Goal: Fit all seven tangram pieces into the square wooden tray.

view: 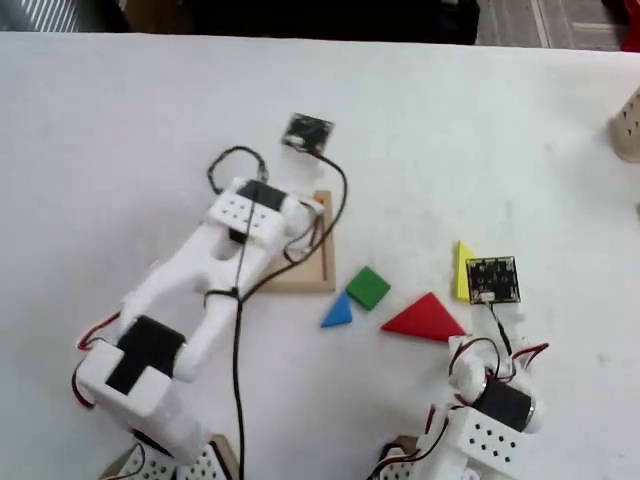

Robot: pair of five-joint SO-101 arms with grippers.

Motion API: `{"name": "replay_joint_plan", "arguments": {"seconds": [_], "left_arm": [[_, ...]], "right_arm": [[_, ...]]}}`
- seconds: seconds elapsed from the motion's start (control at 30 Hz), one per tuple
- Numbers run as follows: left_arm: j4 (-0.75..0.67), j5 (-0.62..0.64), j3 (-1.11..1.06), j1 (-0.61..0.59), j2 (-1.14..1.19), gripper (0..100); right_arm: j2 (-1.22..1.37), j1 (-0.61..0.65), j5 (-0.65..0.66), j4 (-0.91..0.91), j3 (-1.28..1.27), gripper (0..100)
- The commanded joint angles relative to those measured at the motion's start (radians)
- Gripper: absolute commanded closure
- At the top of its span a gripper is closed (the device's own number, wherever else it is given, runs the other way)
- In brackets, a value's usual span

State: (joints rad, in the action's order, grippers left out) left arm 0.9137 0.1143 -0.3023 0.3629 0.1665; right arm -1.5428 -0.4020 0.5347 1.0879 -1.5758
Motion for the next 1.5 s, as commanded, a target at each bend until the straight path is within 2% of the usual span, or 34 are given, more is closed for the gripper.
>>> {"name": "replay_joint_plan", "arguments": {"seconds": [0.0,0.1,0.27,0.57,0.9,1.1,1.33,1.47], "left_arm": [[-0.14,0.026,0.058,0.074,0.004,98],[-0.167,0.087,0.091,0.068,0.085,98],[-0.098,0.089,0.149,0.008,0.14,98],[-0.101,0.089,0.103,-0.108,0.147,98],[-0.092,0.091,0.107,-0.094,0.12,98],[-0.086,0.089,0.048,0.081,0.071,98],[-0.175,0.089,0.043,0.013,0.173,98],[-0.137,0.089,0.087,-0.008,0.188,98]], "right_arm": [[-0.01,0.01,0.012,-0.001,0.005,93.6],[-0.01,0.01,0.015,-0.002,0.003,93.6],[-0.01,0.01,0.017,-0.002,0.003,93.6],[-0.01,0.01,0.018,-0.002,0.003,93.6],[-0.013,0.01,0.018,-0.002,0.002,93.6],[-0.015,0.01,0.018,-0.002,0.002,93.6],[-0.015,0.01,0.018,-0.002,0.002,93.6],[-0.015,0.01,0.018,-0.002,0.002,93.6]]}}
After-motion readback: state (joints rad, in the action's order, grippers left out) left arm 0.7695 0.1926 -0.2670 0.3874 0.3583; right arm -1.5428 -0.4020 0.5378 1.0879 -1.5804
